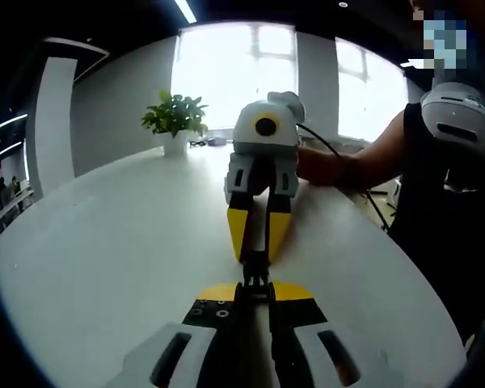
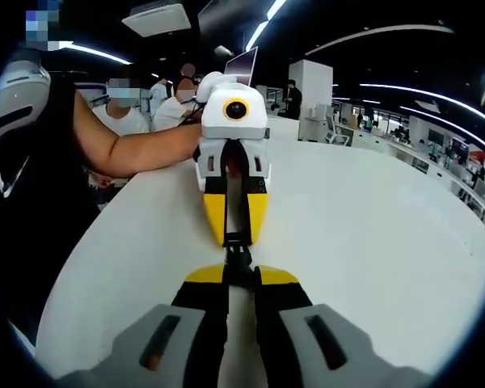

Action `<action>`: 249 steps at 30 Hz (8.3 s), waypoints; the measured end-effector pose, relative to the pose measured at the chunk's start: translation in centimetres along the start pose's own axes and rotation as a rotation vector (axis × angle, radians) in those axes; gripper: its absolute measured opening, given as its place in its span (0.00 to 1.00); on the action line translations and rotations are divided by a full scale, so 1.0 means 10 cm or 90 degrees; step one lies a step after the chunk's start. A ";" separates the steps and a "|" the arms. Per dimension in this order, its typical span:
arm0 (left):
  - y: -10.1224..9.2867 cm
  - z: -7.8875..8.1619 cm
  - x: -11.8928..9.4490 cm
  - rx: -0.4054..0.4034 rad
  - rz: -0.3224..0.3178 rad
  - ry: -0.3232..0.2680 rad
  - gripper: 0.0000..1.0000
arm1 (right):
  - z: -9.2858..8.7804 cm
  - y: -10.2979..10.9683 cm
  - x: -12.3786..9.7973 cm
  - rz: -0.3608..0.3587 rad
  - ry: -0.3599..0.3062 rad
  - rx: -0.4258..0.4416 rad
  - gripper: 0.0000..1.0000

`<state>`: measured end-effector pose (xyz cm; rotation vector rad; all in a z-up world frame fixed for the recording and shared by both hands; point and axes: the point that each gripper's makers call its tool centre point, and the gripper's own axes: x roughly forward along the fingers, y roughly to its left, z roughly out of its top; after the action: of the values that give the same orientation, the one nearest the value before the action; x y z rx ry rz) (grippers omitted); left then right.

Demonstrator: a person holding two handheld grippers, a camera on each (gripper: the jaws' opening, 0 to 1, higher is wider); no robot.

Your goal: Snap the two parts of the plastic buckle together until the buckle closes and remains connected.

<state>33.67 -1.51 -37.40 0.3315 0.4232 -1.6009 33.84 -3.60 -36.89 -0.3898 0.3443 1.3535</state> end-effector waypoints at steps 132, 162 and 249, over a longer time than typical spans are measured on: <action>-0.02 0.13 0.05 0.011 0.018 -0.020 0.10 | 0.00 -0.04 0.03 -0.008 -0.007 0.023 0.09; 1.42 0.37 -1.02 -0.078 0.505 -0.203 1.00 | -0.01 -0.01 0.02 -0.011 -0.003 0.017 0.09; 1.58 0.10 -1.20 -0.151 0.587 -0.163 1.00 | 0.04 -1.56 -0.61 -0.382 -0.069 0.192 0.09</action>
<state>50.36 7.93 -32.14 0.1019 0.2024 -0.6674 48.09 -11.36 -32.62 -0.1456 0.3040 0.7167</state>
